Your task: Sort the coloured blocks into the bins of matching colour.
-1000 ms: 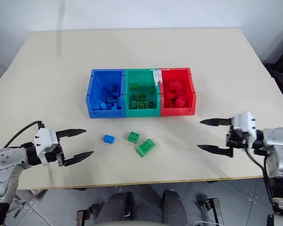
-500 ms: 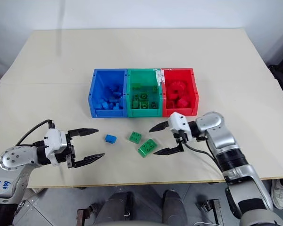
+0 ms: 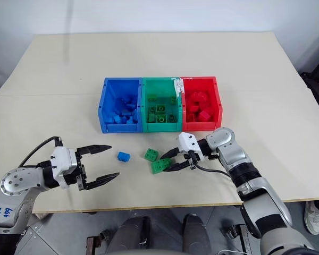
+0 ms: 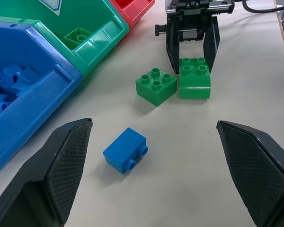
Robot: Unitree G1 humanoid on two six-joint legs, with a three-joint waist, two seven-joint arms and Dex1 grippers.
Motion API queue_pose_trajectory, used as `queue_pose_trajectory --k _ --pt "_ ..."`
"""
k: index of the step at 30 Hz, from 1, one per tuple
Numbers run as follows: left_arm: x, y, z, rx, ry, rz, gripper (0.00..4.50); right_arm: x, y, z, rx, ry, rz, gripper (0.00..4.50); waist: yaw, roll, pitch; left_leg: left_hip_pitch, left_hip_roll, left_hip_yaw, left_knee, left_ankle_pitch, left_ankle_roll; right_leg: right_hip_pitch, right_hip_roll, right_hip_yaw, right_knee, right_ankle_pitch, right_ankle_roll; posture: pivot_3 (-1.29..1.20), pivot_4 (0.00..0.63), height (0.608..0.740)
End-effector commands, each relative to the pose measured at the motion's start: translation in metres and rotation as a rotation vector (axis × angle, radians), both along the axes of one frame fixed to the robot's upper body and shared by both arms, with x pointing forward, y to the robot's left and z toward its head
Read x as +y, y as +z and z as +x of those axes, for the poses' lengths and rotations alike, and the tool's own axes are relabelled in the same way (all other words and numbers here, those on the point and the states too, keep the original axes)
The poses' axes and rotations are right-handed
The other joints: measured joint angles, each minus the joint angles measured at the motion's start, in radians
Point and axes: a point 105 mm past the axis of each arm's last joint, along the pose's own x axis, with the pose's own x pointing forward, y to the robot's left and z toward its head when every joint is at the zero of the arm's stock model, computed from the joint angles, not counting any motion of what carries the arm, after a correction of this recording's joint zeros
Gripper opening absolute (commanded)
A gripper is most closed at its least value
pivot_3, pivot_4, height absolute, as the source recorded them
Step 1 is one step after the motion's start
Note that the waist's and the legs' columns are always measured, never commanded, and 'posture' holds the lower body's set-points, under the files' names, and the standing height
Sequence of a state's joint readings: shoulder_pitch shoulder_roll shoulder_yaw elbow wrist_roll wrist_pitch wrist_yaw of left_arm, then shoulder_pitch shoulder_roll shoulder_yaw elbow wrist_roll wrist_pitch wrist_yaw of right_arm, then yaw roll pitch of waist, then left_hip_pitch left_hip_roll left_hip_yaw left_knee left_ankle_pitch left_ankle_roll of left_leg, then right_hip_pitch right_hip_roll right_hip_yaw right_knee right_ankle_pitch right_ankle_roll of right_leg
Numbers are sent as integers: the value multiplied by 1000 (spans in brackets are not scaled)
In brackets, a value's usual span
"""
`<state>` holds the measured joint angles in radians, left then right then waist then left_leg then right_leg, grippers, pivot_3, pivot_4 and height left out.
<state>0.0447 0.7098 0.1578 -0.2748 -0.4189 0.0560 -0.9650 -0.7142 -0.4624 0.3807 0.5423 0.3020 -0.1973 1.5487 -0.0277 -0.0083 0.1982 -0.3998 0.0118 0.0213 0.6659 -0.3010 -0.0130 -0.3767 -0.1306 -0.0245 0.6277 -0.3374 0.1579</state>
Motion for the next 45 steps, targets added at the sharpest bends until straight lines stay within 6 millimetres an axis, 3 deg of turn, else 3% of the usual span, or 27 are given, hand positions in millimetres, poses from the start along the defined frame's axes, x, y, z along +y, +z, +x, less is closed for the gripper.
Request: queue_pose_trajectory --k 1,6,13,15,17,24,26,28,31,34,39,45 --pt "-10 5 -2 -35 -23 -2 4500 -11 21 -7 -48 46 66 1457 2 0 0 0 0 0 0 0 0 0 0 0 0 0 0 0 150 740" --pt "-9 1 -1 -32 3 -11 4500 -12 78 -3 -34 -55 269 1457 0 0 0 0 0 -3 0 0 0 0 0 0 0 0 0 0 150 740" --pt "-9 1 3 -38 20 -22 4500 -15 143 86 -284 -515 414 1457 -5 0 0 2 -1 -5 -1 0 -1 -1 1 1 1 0 -1 0 150 740" --pt "-10 2 3 -40 21 -24 4500 -15 148 103 -303 -607 417 1457 -5 0 0 2 -1 -5 -2 0 -1 -2 1 1 1 0 -1 0 150 740" --pt "-11 2 4 -44 24 -27 4500 -12 141 111 -285 -649 374 1457 -3 0 0 1 -1 -5 -2 0 -2 -2 1 1 1 0 -1 0 150 740" --pt "-10 2 4 -47 34 -30 4500 -12 134 108 -272 -611 362 3843 -5 0 0 -3 -1 0 -2 -1 0 -4 -1 -1 1 0 -1 0 150 740" --pt "-10 2 5 -45 34 -30 4500 -22 136 103 -273 -595 371 4476 -5 0 0 -3 -1 1 -1 -1 0 -4 0 -2 1 0 -1 0 150 740" --pt "-10 2 5 -44 32 -33 4500 -30 136 96 -277 -570 383 4476 -2 0 0 -3 -1 0 -1 -1 -1 -3 0 -3 1 0 -1 0 150 740" --pt "-10 2 4 -41 24 -41 4500 -50 131 66 -258 -439 423 4476 3 0 0 -3 -1 0 -1 -1 0 -3 0 -3 0 0 -1 0 150 740" --pt "-8 7 8 -66 38 -56 4500 -74 117 36 -226 -395 438 4476 4 0 0 -3 0 -2 -1 -1 0 -1 -1 -4 -1 0 -1 0 150 740" --pt "5 6 16 -61 67 -17 4500 -115 74 -11 -114 -412 335 4476 4 0 0 -2 -2 0 0 -1 0 -1 -1 -5 0 0 -1 0 150 740" --pt "39 3 22 -31 143 22 4500 -134 48 -55 -53 -440 279 4476 0 0 0 1 0 3 0 -1 0 0 1 -4 0 0 -1 0 150 740"
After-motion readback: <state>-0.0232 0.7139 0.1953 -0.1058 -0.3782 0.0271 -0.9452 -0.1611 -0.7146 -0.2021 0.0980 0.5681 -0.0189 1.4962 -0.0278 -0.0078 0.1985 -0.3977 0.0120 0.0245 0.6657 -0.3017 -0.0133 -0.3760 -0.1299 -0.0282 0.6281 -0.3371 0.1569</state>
